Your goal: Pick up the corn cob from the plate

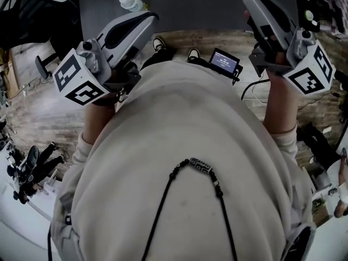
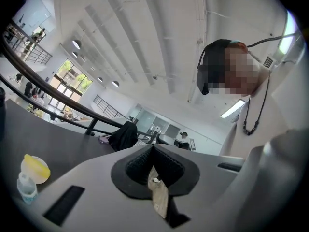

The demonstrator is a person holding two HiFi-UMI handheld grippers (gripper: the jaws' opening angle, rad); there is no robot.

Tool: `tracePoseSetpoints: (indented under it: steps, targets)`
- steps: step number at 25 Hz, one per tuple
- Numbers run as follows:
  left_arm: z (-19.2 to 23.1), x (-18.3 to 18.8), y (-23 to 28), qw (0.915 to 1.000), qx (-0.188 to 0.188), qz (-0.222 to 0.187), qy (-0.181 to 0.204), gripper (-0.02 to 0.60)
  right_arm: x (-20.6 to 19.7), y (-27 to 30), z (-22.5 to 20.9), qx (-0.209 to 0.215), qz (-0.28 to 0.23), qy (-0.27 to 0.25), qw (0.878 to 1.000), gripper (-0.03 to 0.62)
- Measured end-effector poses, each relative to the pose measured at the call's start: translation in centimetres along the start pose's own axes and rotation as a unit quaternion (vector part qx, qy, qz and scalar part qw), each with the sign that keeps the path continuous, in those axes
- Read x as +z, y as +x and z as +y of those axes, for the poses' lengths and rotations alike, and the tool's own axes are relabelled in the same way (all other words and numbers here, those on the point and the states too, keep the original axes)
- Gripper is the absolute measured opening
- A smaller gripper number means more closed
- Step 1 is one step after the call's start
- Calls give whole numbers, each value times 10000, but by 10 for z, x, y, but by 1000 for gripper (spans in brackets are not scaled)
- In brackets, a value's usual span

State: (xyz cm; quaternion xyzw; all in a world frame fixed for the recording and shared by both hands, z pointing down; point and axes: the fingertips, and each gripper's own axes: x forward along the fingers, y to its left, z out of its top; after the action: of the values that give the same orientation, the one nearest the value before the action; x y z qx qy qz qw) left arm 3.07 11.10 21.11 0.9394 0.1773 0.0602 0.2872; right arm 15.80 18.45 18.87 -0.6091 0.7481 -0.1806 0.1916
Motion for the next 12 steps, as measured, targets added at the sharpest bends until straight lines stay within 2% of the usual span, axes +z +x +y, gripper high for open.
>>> tracePoseSetpoints:
  steps: [3, 7, 10, 12]
  targets:
    - [51, 13, -3, 9992, -382, -28, -69, 2, -11, 35, -21, -324, 1, -40, 9995, 15]
    - [89, 26, 4, 9973, -717, -59, 158, 2, -14, 62, -43, -466, -100, -284, 9985, 15]
    - [104, 41, -13, 9957, -906, -33, 172, 2, -13, 89, -35, -541, -15, -462, 9975, 15]
    - [96, 55, -20, 9943, -1055, 32, 177, 2, 0, 97, -20, -579, 69, -577, 9966, 15]
